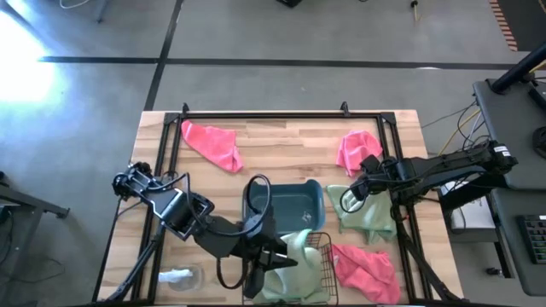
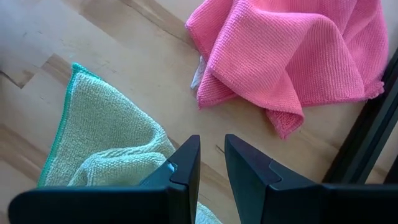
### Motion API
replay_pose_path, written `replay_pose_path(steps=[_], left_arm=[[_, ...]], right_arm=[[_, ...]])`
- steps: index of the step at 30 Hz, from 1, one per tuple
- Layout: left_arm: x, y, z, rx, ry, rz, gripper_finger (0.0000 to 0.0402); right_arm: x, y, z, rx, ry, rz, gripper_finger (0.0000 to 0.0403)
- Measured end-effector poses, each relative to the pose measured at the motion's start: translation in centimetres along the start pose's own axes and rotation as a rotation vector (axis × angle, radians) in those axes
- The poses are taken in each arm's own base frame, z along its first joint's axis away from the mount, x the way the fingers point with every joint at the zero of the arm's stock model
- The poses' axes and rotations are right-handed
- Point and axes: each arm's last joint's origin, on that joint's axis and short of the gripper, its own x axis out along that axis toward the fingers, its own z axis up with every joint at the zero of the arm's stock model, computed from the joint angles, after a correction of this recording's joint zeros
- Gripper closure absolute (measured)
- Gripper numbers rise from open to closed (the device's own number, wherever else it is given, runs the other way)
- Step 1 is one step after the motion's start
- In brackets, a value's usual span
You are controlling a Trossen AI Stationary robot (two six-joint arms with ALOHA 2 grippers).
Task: Sort microfiber towel by color & place in baskets
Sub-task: Put the left green microfiber towel into the mesh storage bin
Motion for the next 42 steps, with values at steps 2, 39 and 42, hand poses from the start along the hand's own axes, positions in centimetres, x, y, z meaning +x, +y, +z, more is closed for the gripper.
replay_pose_path(steps=[2, 39, 42], left_arm=[[-0.1, -0.1, -0.4, -0.032, 0.029, 0.006, 0.0327], [0.7, 0.6, -6.4, -0.220, 0.446, 0.226, 0.0327], [0.9, 0.7, -6.7, -0.234, 0.468, 0.245, 0.0327]], right_arm=[[0.0, 0.0, 0.0, 0.000, 0.001, 0.000, 0.0335], [-0.3, 0.2, 0.1, 0.007, 0.030, 0.034, 0.0335], [-0.4, 0.3, 0.2, 0.008, 0.042, 0.049, 0.0335]])
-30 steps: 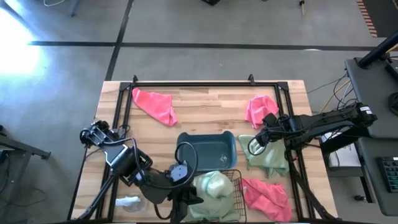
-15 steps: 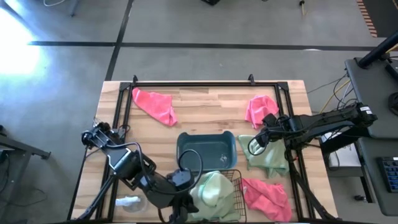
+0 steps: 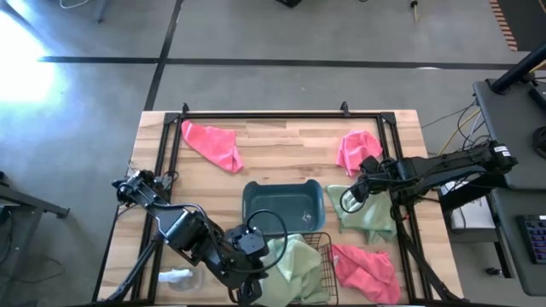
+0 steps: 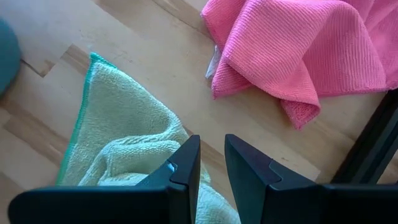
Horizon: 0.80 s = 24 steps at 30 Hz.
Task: Sort microfiber towel by color & place in baskets
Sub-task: Put the left green microfiber towel into the mesh storage bin
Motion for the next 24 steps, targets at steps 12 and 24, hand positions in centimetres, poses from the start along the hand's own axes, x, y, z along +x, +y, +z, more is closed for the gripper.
replay_pose_path(steps=[12, 24], left_arm=[[2.1, 0.8, 0.6, 0.013, 0.016, 0.058, 0.0292], [2.3, 1.3, 2.9, 0.190, -0.113, 0.059, 0.0240]], right_arm=[[-0.4, 0.2, 0.3, -0.040, 0.002, 0.025, 0.0335], [-2.9, 1.0, 1.8, -0.114, -0.050, 0.105, 0.0335]])
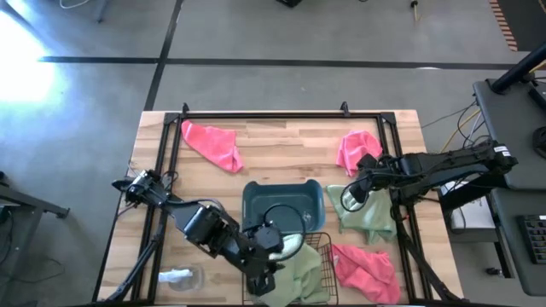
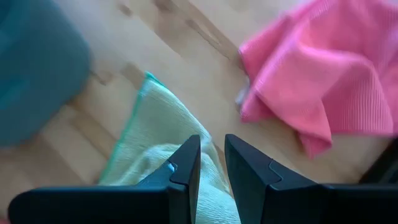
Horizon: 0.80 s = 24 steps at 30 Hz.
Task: Sort microfiber towel by color & place in baskets
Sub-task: Put the left green microfiber towel into the mesh storage bin, then put the green microfiber towel into the mesh storage bin
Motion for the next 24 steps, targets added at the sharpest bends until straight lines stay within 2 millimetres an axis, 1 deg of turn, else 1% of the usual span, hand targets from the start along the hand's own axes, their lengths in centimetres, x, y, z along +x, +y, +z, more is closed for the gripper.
replay_pose_path(steps=[4, 7, 10, 12, 18, 20, 24], left_arm=[[0.2, 0.4, 1.1, 0.022, -0.049, -0.016, 0.0239], [0.2, 0.3, 1.2, 0.042, -0.063, -0.029, 0.0239], [0.2, 0.4, 1.1, 0.047, -0.053, -0.022, 0.0239], [0.2, 0.4, 1.1, 0.046, -0.054, -0.021, 0.0239], [0.3, 0.6, 1.3, 0.046, -0.077, 0.008, 0.0239], [0.3, 0.7, 1.4, 0.045, -0.079, 0.010, 0.0239], [0.3, 0.7, 1.4, 0.052, -0.079, 0.012, 0.0239]], right_arm=[[-1.7, 0.3, 1.0, -0.048, -0.023, 0.041, 0.0335], [-2.9, 0.4, 1.5, -0.069, -0.020, 0.067, 0.0335], [-3.9, 0.1, 1.5, -0.090, 0.049, 0.079, 0.0335], [-4.4, -0.5, 1.2, -0.108, 0.113, 0.048, 0.0335], [-5.2, -2.1, 0.1, -0.113, 0.255, -0.096, 0.0335], [-5.3, -2.2, -0.1, -0.102, 0.289, -0.092, 0.0335], [-4.7, -1.9, -0.4, -0.100, 0.359, -0.060, 0.0335]])
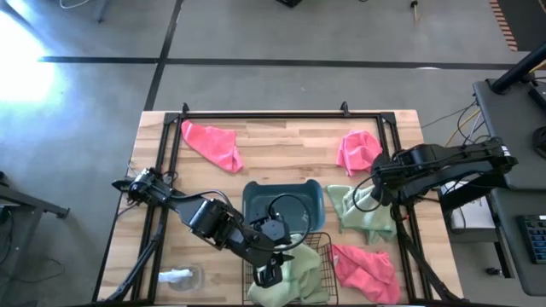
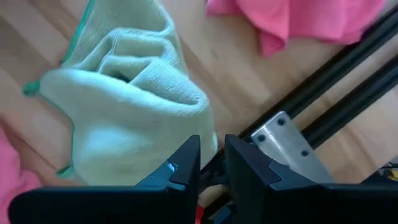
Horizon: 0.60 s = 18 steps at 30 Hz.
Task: Sort microfiber towel by color & place in baskets
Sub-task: Put the green microfiber towel into the mesh storage bin
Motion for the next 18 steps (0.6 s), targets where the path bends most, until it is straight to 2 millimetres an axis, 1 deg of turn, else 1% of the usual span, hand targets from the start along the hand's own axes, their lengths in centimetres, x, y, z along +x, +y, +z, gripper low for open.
replay_pose_path(steps=[6, 18], left_arm=[[0.0, 0.0, 0.0, 0.001, 0.000, 0.001, 0.0239], [0.0, 0.0, 0.0, -0.006, 0.002, 0.002, 0.0239]], right_arm=[[1.0, 0.6, 0.4, -0.041, 0.053, -0.042, 0.0328], [3.4, 3.0, 2.2, -0.137, 0.149, -0.095, 0.0261]])
